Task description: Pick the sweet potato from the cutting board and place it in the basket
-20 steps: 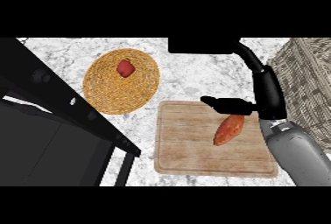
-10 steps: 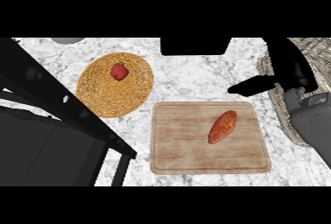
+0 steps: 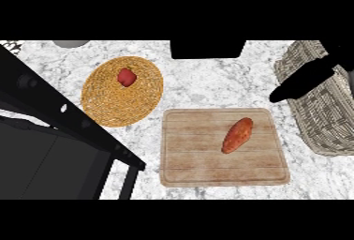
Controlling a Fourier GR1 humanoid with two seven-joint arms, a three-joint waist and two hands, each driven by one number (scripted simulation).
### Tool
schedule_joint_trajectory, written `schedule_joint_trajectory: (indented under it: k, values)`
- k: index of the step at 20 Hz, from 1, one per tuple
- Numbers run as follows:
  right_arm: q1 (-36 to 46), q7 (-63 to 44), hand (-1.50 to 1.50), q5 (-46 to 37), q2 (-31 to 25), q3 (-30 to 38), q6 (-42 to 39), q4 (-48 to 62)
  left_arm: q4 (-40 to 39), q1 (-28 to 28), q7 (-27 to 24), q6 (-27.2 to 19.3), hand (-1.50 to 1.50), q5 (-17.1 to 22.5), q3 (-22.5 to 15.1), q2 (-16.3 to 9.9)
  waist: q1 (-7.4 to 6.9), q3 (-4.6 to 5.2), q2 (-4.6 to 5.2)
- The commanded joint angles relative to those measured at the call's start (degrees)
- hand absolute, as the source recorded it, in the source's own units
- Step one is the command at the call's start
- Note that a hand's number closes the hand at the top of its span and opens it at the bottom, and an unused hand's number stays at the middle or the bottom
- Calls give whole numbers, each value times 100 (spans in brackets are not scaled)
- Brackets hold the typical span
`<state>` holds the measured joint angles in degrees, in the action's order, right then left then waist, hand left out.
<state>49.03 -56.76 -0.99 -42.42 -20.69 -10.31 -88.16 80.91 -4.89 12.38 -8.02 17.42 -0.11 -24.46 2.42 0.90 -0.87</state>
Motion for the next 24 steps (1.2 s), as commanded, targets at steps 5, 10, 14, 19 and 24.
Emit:
schedule_joint_trajectory:
  k: [5,10,14,19,24]
  values:
    - [-299,-692,-150,1444,-439,589,-600,-831,267,728,-299,195,0,-129,4,-195,123,-87,-4]
    - [-830,-588,-150,1621,-795,1026,-56,-1635,521,673,-135,73,0,-63,66,-233,261,-102,-48]
    - [-1679,-146,-150,1278,-668,1135,383,-2051,301,708,-243,131,0,-77,84,-236,203,-102,23]
    - [-2421,58,-150,697,-463,910,725,-2644,439,805,-134,54,0,-149,-10,-233,136,-101,35]
    - [-3060,489,-150,-366,107,456,1404,-2580,389,784,-319,177,0,-114,-115,-94,-37,-97,83]
